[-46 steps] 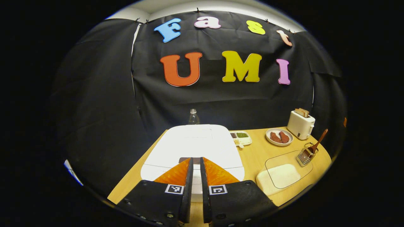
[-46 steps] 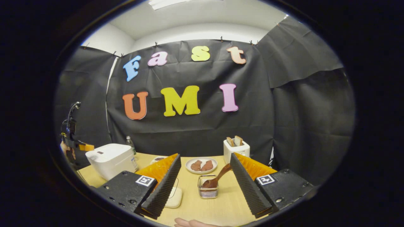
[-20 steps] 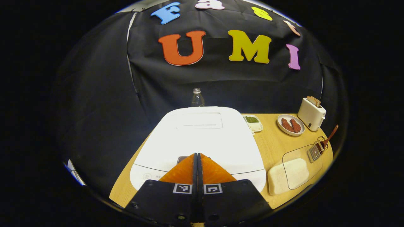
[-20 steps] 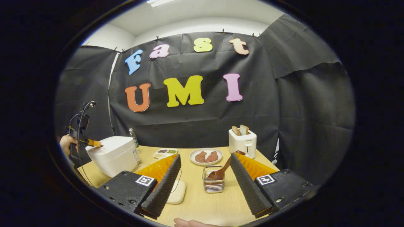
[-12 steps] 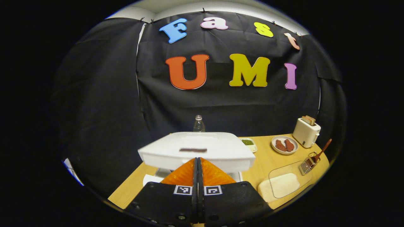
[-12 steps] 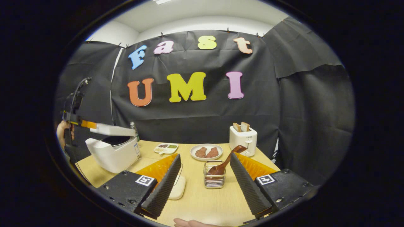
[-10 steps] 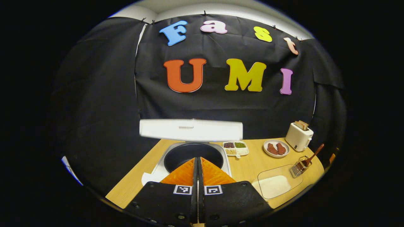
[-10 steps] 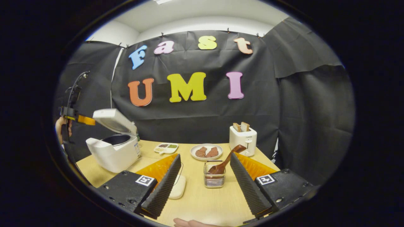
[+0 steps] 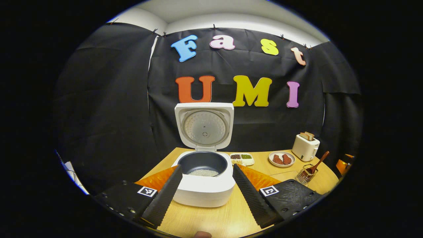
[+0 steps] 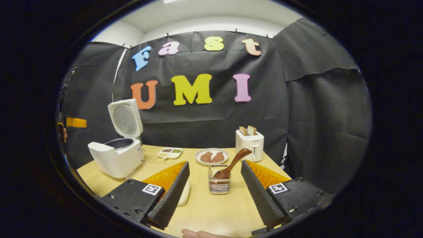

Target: Close the left gripper, press the button to open the rice cooker; take a wooden spoon from the chopstick holder with the right hand, scoop a spoonful of rice and pour it into the rice cooker, then put the wooden spoon back into the chopstick holder.

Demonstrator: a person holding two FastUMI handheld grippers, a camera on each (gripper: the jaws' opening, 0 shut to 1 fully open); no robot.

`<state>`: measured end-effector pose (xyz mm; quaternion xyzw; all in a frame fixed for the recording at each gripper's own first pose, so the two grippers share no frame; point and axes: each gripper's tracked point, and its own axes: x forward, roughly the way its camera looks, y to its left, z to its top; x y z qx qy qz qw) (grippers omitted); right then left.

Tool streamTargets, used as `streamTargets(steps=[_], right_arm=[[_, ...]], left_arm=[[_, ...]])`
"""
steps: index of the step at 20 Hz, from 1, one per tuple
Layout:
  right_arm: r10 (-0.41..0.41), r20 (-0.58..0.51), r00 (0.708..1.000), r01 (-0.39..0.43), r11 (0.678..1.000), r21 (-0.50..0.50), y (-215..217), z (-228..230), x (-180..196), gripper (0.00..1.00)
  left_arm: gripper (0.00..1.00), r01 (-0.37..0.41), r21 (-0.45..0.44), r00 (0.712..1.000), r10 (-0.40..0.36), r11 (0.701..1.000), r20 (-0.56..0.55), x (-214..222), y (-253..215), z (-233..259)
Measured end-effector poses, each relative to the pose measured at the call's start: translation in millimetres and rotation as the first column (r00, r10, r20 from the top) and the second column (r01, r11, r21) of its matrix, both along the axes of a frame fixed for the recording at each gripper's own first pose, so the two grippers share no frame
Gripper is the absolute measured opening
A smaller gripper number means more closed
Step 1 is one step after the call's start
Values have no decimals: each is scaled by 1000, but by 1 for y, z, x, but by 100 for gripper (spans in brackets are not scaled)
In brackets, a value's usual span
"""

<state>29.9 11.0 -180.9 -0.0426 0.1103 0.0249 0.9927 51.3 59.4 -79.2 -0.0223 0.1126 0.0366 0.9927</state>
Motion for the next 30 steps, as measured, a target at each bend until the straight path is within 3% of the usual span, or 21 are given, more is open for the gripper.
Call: streamTargets(steps=[2, 7, 8, 10, 14, 15, 16, 19, 20, 21, 22, 23, 25, 26, 28, 30], right_arm=[[-16, -12, 1000, 16, 1000, -4, -5, -10, 6, 95], [-50, -65, 997, 51, 999, 8, -18, -43, 36, 95], [-58, -74, 996, 59, 998, 15, -21, -50, 43, 100], [-65, -91, 994, 68, 997, 38, -25, -61, 58, 100], [-94, -102, 990, 98, 994, 39, -38, -80, 93, 100], [-100, -94, 991, 104, 994, 41, -40, -83, 101, 95], [-107, -90, 990, 111, 993, 41, -41, -85, 110, 100], [-127, -82, 988, 133, 989, 61, -45, -91, 134, 100], [-140, -77, 987, 147, 985, 91, -47, -90, 142, 95], [-156, -72, 985, 164, 979, 120, -47, -88, 150, 100], [-174, -86, 981, 184, 974, 133, -50, -90, 157, 95], [-174, -96, 980, 186, 972, 141, -48, -93, 162, 100], [-225, -78, 971, 234, 962, 142, -58, -92, 172, 99], [-236, -78, 968, 245, 961, 128, -61, -95, 174, 88], [-231, -89, 969, 241, 962, 126, -58, -101, 176, 88], [-235, -111, 966, 248, 961, 121, -55, -110, 182, 77]], left_arm=[[97, 19, -13, 999, -19, 1000, 31, -18, -7, 1], [97, 29, -14, 997, -28, 999, 70, -48, -19, -12], [96, 38, -17, 996, -36, 999, 78, -52, -23, -14], [96, 48, -17, 995, -46, 999, 88, -59, -28, -21], [96, 64, 12, 993, -65, 998, 95, -72, -41, -33], [96, 67, 17, 993, -69, 998, 96, -76, -43, -35], [96, 72, 25, 992, -74, 997, 99, -79, -45, -36], [96, 62, 34, 993, -65, 997, 103, -91, -43, -42], [96, 47, 24, 993, -49, 999, 109, -94, -41, -43], [96, 39, -3, 993, -39, 999, 115, -94, -43, -44], [96, 49, -36, 993, -44, 998, 108, -97, -49, -47], [94, 61, -65, 993, -54, 996, 103, -98, -56, -51], [94, 81, -88, 993, -73, 993, 97, -101, -64, -55], [94, 82, -86, 992, -74, 993, 102, -102, -65, -54], [94, 94, -60, 990, -87, 994, 113, -109, -68, -51], [94, 94, -20, 991, -91, 995, 103, -123, -70, -49]])
